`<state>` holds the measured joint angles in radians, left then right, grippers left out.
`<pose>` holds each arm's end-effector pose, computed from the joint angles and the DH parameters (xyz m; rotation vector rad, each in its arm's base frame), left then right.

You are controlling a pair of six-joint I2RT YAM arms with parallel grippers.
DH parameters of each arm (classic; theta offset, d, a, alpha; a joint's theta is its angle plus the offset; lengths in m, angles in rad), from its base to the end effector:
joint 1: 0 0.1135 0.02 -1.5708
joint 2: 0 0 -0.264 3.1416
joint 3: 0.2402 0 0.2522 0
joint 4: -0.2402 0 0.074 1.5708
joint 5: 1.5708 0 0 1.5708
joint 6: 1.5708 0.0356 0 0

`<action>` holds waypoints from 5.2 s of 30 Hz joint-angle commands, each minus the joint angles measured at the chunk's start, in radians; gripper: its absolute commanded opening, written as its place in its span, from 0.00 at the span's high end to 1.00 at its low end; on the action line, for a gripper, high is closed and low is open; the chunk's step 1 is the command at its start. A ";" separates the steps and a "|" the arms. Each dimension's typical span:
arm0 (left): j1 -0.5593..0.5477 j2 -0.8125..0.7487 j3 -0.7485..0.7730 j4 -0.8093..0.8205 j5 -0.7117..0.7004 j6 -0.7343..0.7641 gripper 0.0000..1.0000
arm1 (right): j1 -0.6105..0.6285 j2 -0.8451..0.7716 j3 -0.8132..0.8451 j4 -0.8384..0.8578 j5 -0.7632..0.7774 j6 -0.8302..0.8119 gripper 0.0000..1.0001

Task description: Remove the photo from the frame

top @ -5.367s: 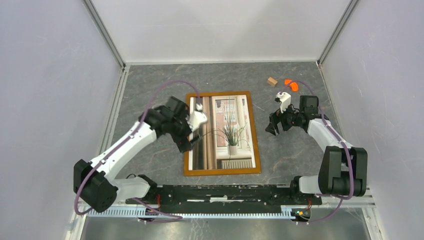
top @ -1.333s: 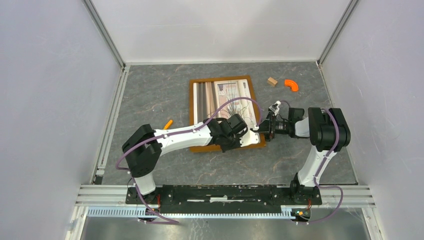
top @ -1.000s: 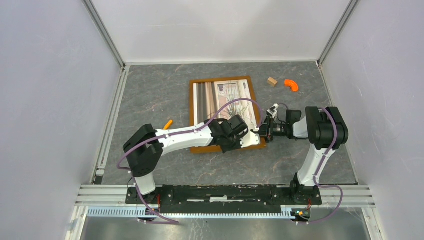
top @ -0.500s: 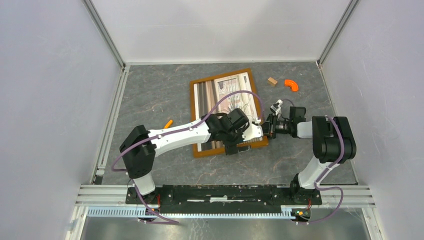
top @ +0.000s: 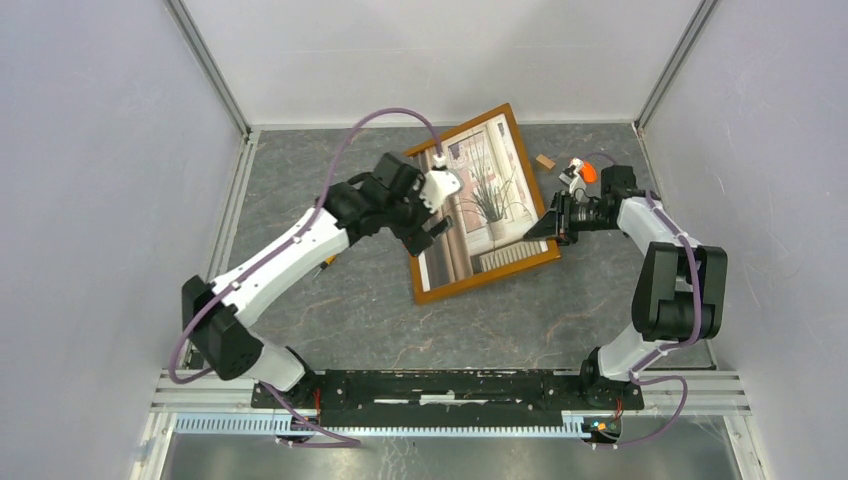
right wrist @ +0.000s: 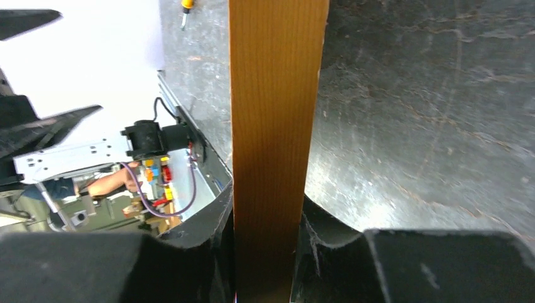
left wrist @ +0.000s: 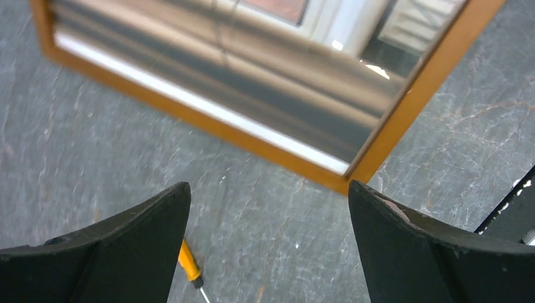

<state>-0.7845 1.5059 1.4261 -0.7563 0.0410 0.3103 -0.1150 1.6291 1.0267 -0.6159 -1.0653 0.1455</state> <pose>0.2292 -0.2308 0.3359 1.2776 2.0593 -0.2673 0.3043 -0.0038 0.2021 0.0631 2.4583 1.4481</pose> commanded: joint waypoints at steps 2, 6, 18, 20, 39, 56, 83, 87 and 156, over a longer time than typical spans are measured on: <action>0.076 -0.118 0.001 -0.041 0.035 -0.074 0.00 | -0.014 -0.084 0.183 -0.109 0.162 -0.294 1.00; 0.114 -0.179 -0.029 -0.044 0.025 -0.091 0.00 | -0.015 -0.110 0.329 -0.177 0.251 -0.350 1.00; 0.245 -0.229 -0.040 -0.060 0.031 -0.132 0.00 | 0.022 -0.138 0.754 -0.332 0.445 -0.577 1.00; 0.271 -0.225 -0.030 -0.061 0.016 -0.143 0.00 | 0.056 -0.150 0.792 -0.332 0.495 -0.601 1.00; 0.607 -0.177 0.045 -0.088 0.187 -0.249 0.00 | 0.492 -0.353 0.465 -0.149 0.899 -0.744 1.00; 0.660 -0.208 -0.095 0.040 0.223 -0.366 0.00 | 0.976 -0.387 -0.113 0.303 1.517 -0.576 1.00; 0.720 -0.219 -0.205 0.087 0.208 -0.282 0.00 | 1.165 -0.416 -0.587 0.486 1.303 -0.781 0.25; 0.720 -0.208 -0.205 0.088 0.216 -0.277 0.00 | 1.173 -0.426 -0.582 0.457 1.281 -0.777 0.12; 0.371 0.225 -0.218 0.015 0.095 -0.187 0.87 | 0.127 0.046 -0.118 0.203 0.622 -0.479 0.19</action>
<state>-0.4053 1.8309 1.2694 -0.7082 0.0643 0.1402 0.0040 1.6577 0.9199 -0.3721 -0.3878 -0.3042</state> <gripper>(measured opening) 0.225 0.822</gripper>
